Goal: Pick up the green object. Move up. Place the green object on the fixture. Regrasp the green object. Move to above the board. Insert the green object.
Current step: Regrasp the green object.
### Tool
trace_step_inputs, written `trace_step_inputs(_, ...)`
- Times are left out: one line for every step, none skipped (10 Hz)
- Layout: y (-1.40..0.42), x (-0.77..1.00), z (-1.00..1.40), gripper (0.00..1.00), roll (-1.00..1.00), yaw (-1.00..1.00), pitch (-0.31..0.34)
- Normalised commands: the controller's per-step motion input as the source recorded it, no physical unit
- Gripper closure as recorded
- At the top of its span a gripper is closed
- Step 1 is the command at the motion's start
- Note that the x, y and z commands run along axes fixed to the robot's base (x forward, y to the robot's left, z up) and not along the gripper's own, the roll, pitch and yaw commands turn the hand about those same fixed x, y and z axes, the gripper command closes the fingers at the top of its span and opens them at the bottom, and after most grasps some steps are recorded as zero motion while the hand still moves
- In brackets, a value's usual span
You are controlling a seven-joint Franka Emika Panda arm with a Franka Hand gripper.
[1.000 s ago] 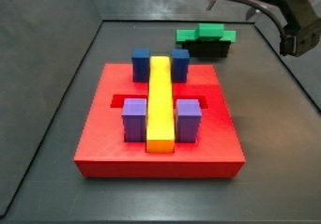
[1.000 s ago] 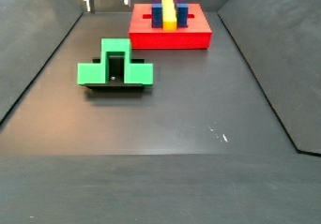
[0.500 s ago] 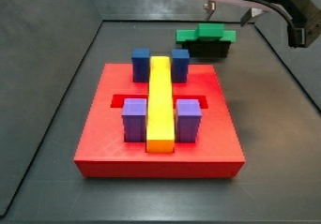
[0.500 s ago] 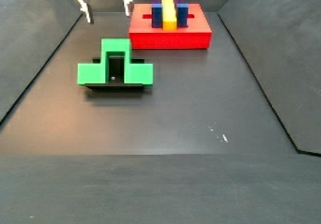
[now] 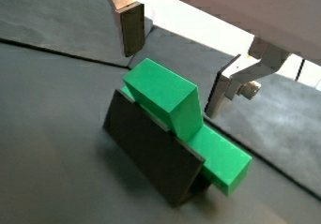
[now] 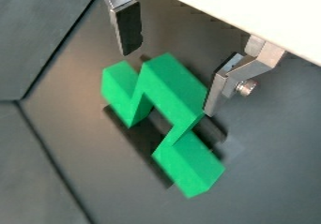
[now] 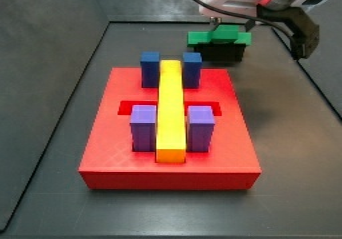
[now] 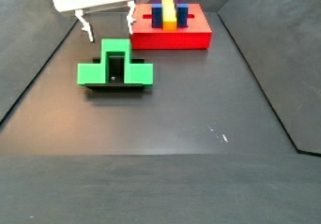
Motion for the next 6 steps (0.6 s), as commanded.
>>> trace_step_inputs(0.0,-0.03,0.0,0.0,0.16,-0.05,0.009)
trace_step_inputs(-0.02,0.0,-0.01,0.0,0.28,-0.19,0.074)
trace_step_inputs(0.0,0.01,-0.1,0.0,0.32,-0.31,0.1)
trace_step_inputs(0.0,0.0,-0.13,0.0,0.35,-0.35,0.114)
trace_step_inputs(0.0,0.0,-0.11,0.0,0.32,-0.35,0.111)
trace_step_inputs(0.0,0.0,-0.15,0.0,0.32,-0.33,0.091)
